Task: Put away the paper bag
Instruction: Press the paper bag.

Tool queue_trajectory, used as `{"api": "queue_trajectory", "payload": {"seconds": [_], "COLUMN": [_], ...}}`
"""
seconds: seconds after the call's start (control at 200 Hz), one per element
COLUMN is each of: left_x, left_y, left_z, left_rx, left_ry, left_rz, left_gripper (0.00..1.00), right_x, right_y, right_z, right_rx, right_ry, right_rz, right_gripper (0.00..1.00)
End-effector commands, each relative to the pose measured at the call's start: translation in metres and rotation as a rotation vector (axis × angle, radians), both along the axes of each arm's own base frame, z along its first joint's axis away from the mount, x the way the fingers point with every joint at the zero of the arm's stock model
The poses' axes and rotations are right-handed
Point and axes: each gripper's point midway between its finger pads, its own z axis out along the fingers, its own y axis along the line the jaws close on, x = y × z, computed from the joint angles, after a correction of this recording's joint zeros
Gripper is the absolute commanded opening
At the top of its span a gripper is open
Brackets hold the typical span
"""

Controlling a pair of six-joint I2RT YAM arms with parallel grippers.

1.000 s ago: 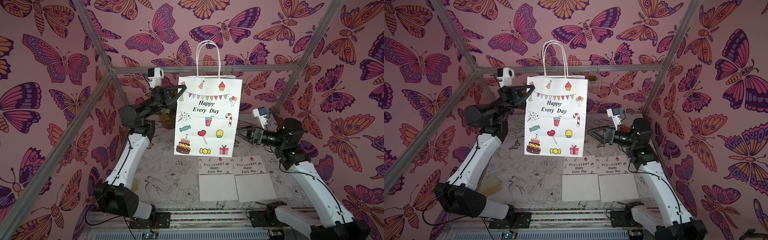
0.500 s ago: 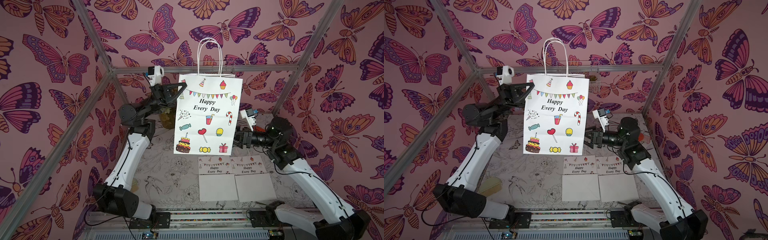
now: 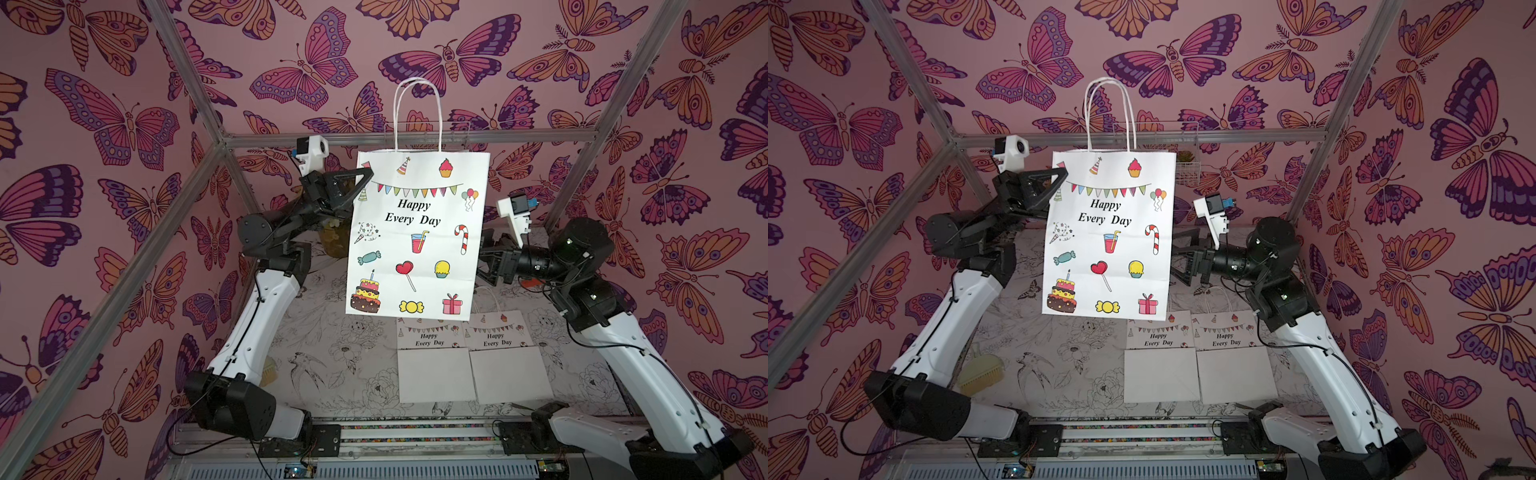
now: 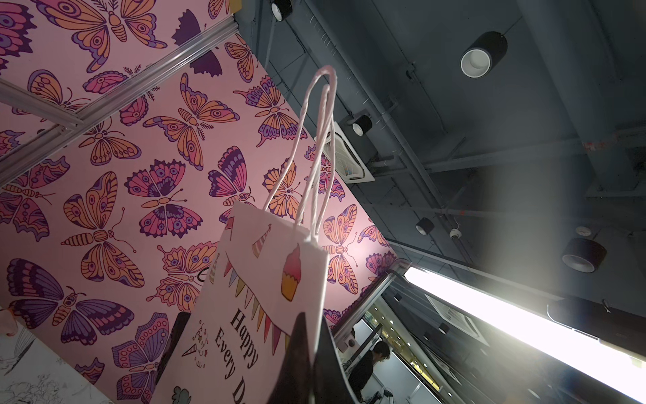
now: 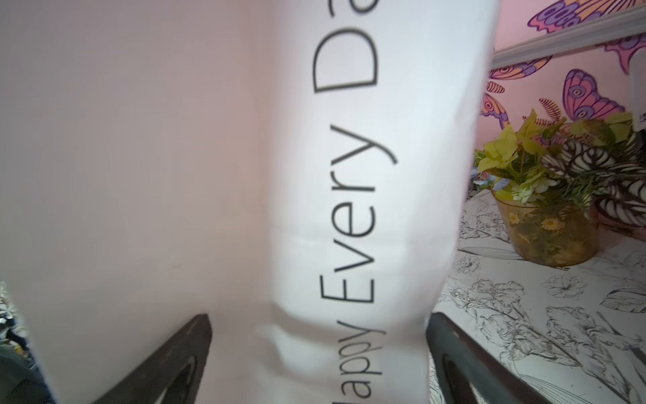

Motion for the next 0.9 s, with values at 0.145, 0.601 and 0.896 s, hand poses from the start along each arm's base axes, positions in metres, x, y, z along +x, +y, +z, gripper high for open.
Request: {"api": "queue_trajectory", "payload": {"seconds": [0.145, 0.601, 0.896], "left_x": [-0.02, -0.018, -0.018], "left_y": [-0.002, -0.007, -0.012], "left_z": [0.005, -0.002, -0.007], "left_rx": [0.01, 0.012, 0.02], "left_ry": [-0.032, -0.017, -0.014], "left_rz": [-0.03, -0.046, -0.063], "left_gripper": [0.0, 0.0, 0.0], "right_x": [-0.001, 0.022, 0.028], "right_y": [-0.025, -0.025, -0.015], "right_z": [0.005, 0.051, 0.064], "right_rx": [-0.041, 0.071, 0.102], "right_ry": [-0.085, -0.073, -0.075], "right_rz": [-0.122, 0.051, 0.099], "right_gripper": [0.99, 0.99, 0.99]}}
